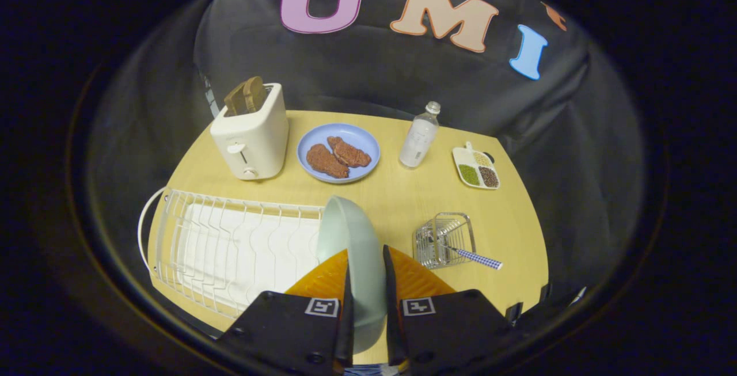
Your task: Take the plate from the dish rack, then take the spoon from the basket and place it into the plate.
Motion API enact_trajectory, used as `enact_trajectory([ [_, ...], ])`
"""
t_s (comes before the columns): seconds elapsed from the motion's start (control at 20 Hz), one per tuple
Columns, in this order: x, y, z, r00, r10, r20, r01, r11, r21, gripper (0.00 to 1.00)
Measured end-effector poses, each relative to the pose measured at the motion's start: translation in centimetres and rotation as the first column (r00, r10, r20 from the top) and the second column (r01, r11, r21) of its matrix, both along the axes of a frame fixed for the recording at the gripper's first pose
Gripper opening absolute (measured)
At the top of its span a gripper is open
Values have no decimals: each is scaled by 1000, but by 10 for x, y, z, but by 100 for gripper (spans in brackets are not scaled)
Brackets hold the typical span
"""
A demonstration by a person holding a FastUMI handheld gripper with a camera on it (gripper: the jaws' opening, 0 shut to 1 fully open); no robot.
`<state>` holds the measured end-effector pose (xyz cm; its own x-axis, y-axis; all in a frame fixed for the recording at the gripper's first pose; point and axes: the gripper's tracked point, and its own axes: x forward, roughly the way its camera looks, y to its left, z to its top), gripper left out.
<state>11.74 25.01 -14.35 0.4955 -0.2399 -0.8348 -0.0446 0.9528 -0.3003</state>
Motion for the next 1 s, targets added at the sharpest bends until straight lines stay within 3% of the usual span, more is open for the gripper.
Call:
enact_trajectory([
  [0.35,2,1,4,1000,-10,10,10,1000,-20,26],
  [0.7,-1,24,29,989,108,99,-91,982,-168,25],
  [0.85,-4,44,33,989,109,101,-99,990,-98,25],
  [1.0,-10,53,39,990,118,83,-116,993,-28,17],
])
